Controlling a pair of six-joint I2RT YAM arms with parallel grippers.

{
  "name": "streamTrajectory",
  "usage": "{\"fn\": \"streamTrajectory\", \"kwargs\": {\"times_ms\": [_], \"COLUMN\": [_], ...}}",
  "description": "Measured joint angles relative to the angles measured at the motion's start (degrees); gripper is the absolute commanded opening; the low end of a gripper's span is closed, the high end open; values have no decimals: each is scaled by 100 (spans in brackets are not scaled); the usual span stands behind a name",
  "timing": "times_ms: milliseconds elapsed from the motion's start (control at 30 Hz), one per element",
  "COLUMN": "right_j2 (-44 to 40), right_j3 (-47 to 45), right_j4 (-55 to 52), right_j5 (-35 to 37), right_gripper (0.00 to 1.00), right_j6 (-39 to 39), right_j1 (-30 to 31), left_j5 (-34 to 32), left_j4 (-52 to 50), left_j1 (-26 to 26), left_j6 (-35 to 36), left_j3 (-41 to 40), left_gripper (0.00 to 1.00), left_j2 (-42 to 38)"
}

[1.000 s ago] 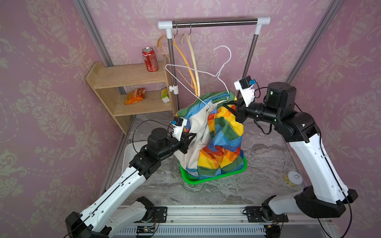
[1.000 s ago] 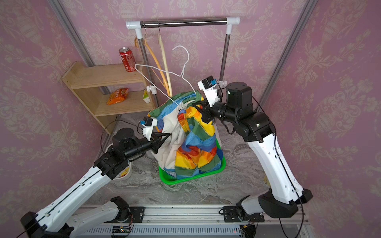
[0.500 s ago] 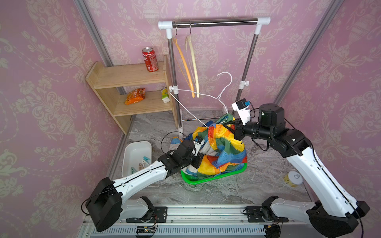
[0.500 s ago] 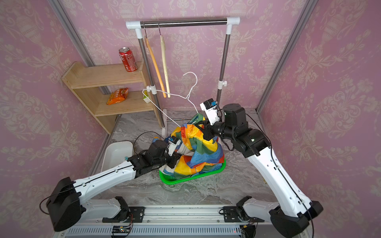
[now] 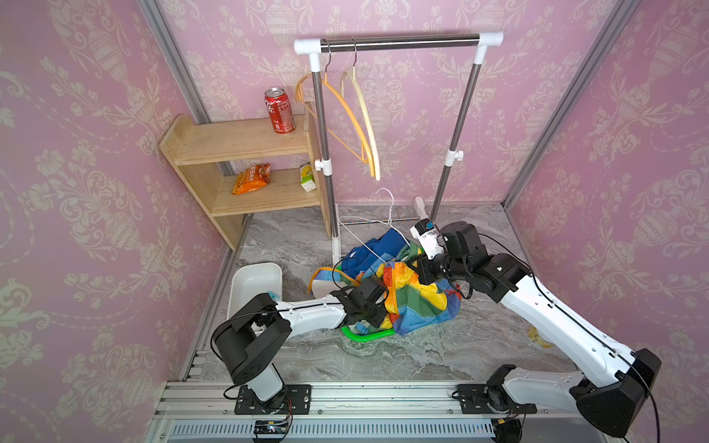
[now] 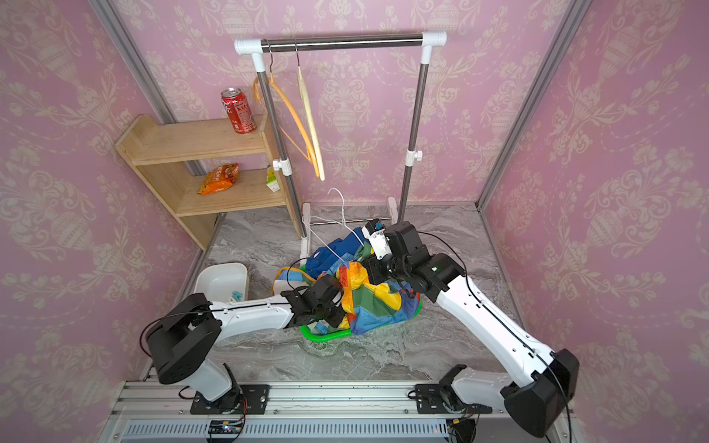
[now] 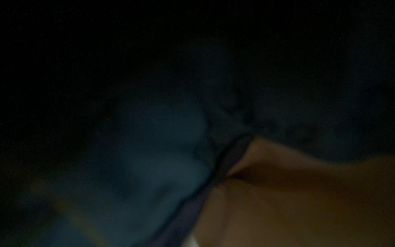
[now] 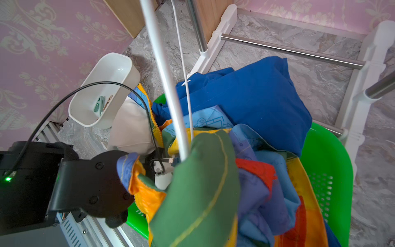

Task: Remove the clothespins securing jackets to the hanger
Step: Remove the jacket from the hanger.

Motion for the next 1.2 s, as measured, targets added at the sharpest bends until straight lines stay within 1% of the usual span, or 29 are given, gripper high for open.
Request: {"fn": "streamTrajectory", "kwargs": {"times_ms": [67, 133, 167, 200, 267, 300, 333, 467, 567, 633, 667, 733, 767, 800, 933, 1000, 1067, 1133, 1200], "right_j2": [70, 173, 212, 240, 273, 282, 286, 317, 372, 402, 413, 433, 435, 435, 435, 435, 442, 483, 573], "right_j3": [46, 149, 195, 234, 302, 323, 354, 457, 573, 654, 686, 765, 793, 826, 872, 872, 872, 874, 903], "right_j4": [7, 4, 2, -2, -17, -26, -39, -61, -122, -177, -192, -234, -254, -271, -295, -289, -256, -166, -118], "right_j5": [76, 131, 160, 164, 164, 162, 162, 157, 125, 68, 31, -55, -85, -116, -142, -140, -140, -140, -142], "right_gripper": [0, 0, 0, 0, 0, 0, 0, 0, 0, 0, 0, 0, 0, 0, 0, 0, 0, 0, 0], "right_j6": [-20, -66, -105, -149, -195, -216, -249, -348, -450, -492, -501, -531, -544, -562, -599, -599, -601, -599, -599], "right_j1": [0, -2, -2, -11, -15, -17, -28, -68, -105, -127, -131, -136, -136, -136, -94, -55, -42, -20, -9], "left_j5": [-15, -59, -83, -133, -216, -291, -363, -715, -918, -940, -885, -741, -656, -535, 136, 518, 881, 1180, 1399], "left_j4": [122, 173, 142, 50, -297, -570, -850, -1847, -2253, -2361, -2363, -2306, -2269, -2199, -1947, -1803, -1714, -1526, -1128], "left_j1": [0, 0, -2, -20, -50, -66, -70, -63, 31, 358, 557, 1023, 1161, 1250, 1290, 1292, 1307, 1364, 1460], "left_j6": [-48, -96, -114, -133, -133, -131, -129, -131, -131, -131, -131, -162, -214, -302, -752, -1060, -1408, -1773, -2173], "left_j3": [308, 393, 380, 363, 356, 358, 358, 455, 802, 1274, 1484, 2020, 2229, 2470, 3158, 3230, 3215, 3097, 2885], "left_gripper": [0, 0, 4, 21, 61, 87, 99, 99, 99, 99, 99, 99, 99, 99, 90, 89, 91, 92, 92], "left_j2": [299, 339, 286, 192, -74, -299, -542, -1757, -2826, -3346, -3432, -3416, -3307, -3101, -2050, -1679, -1467, -1462, -1569]}}
